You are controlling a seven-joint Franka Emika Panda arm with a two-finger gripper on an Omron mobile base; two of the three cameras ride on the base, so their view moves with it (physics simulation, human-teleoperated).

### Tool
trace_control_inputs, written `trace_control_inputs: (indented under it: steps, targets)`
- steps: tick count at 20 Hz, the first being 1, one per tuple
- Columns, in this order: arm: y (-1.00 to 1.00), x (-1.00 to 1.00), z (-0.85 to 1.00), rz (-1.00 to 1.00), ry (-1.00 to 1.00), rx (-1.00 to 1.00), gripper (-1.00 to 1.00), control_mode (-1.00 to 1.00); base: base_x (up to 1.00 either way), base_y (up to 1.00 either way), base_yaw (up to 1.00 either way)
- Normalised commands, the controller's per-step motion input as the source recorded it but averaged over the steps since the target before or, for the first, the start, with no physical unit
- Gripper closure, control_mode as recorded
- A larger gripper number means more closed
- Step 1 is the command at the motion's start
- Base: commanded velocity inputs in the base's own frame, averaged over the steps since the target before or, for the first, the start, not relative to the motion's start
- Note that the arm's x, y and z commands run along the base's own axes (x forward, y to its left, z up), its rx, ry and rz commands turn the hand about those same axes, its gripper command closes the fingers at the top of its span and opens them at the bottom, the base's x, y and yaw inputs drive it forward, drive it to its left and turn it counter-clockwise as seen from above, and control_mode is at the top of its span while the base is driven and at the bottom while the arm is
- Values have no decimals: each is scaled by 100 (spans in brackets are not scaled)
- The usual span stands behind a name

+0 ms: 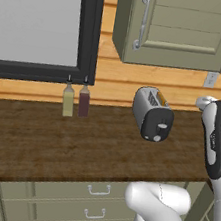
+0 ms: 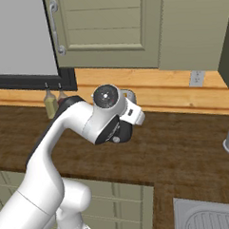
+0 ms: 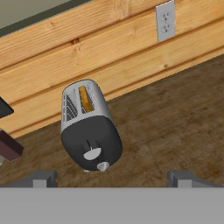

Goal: Start the toaster. Once the lever pops up, take the bread to the plate on the dining counter.

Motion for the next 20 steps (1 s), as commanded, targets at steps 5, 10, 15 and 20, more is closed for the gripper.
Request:
trace_control_inputs:
  steps: [5,10,15,20]
  targets:
    - [0,0,0,0,0,0,-100,-100,0,0,0]
    - [0,0,0,0,0,0,-100,-100,0,0,0]
    - [0,0,0,0,0,0,-100,-100,0,0,0]
    - [0,0,0,0,0,0,-100,-100,0,0,0]
